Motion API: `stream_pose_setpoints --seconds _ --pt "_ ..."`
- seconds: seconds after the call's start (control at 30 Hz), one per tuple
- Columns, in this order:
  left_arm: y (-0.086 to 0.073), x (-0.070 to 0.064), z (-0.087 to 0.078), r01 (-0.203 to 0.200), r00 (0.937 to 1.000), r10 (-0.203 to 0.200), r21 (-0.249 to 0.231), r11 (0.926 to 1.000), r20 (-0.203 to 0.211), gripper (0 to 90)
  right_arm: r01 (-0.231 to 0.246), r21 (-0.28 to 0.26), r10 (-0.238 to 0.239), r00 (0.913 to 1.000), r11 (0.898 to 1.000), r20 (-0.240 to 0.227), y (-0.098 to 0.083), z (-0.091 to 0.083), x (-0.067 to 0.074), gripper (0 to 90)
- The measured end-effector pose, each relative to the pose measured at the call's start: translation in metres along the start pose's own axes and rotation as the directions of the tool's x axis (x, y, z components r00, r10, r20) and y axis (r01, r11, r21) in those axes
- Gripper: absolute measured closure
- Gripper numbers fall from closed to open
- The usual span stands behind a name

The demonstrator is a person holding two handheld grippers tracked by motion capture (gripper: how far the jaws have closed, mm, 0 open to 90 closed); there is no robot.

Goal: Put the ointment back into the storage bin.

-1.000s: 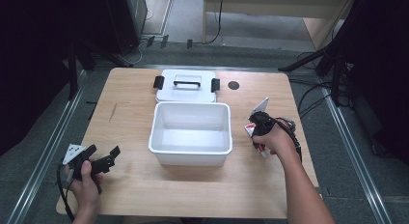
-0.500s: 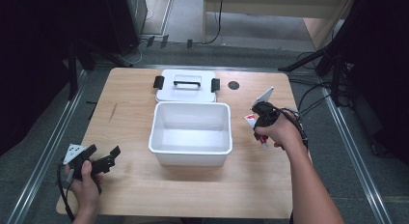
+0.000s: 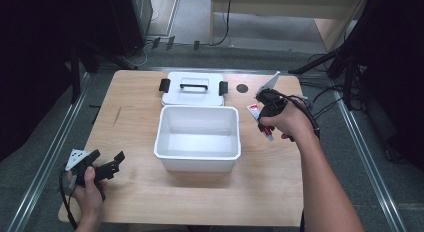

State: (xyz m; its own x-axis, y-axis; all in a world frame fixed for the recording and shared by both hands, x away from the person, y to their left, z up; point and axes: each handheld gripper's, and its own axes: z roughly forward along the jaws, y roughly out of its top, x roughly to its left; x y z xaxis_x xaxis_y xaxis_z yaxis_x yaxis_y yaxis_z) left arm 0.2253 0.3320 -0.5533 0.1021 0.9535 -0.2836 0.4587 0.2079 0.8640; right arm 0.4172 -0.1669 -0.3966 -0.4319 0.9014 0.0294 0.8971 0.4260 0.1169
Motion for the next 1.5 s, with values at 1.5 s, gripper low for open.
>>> stream_pose_setpoints --seconds 1.5 --pt "0.000 0.001 0.000 0.006 1.0000 -0.006 0.000 1.0000 0.002 0.1 0.779 -0.151 -0.793 0.6032 0.608 -0.082 0.025 -0.020 0.117 72.0"
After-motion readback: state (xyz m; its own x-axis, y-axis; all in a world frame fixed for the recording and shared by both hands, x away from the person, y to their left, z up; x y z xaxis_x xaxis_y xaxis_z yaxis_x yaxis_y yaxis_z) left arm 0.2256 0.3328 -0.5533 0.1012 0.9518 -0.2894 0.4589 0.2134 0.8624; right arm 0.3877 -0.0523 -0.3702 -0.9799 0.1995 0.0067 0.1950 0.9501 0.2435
